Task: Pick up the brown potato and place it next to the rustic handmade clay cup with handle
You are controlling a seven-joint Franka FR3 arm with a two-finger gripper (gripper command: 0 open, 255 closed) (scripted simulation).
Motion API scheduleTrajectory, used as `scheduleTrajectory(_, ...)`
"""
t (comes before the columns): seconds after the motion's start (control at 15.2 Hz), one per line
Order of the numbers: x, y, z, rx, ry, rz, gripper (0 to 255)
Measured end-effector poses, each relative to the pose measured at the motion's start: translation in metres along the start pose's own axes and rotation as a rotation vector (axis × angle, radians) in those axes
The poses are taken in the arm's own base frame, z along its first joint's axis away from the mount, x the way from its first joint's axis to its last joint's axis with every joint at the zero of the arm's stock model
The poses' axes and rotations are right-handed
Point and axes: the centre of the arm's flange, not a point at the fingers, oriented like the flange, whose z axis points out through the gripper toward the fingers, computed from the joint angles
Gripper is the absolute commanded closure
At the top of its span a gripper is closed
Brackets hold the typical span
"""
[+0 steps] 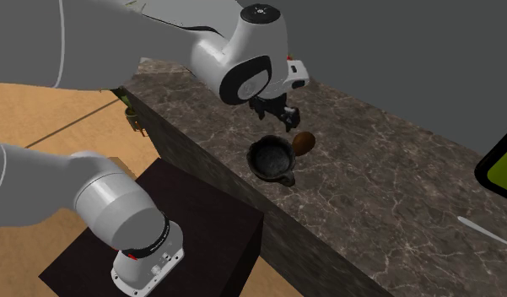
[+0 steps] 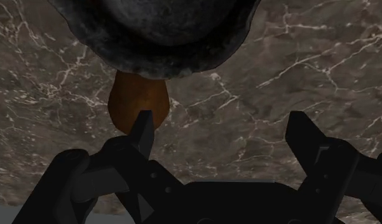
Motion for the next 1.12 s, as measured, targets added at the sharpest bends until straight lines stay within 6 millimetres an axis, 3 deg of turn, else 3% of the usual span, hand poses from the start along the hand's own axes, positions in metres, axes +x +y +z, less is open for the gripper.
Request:
scheduleTrajectory(0.53,0.009,0.062,0.065,-0.042,0.034,0.04,0)
scheduleTrajectory(0.92,0.011,0.07,0.101,-0.048,0.037,0.042,0)
scheduleTrajectory(1.12,0.01,0.071,0.108,-0.048,0.037,0.042,0)
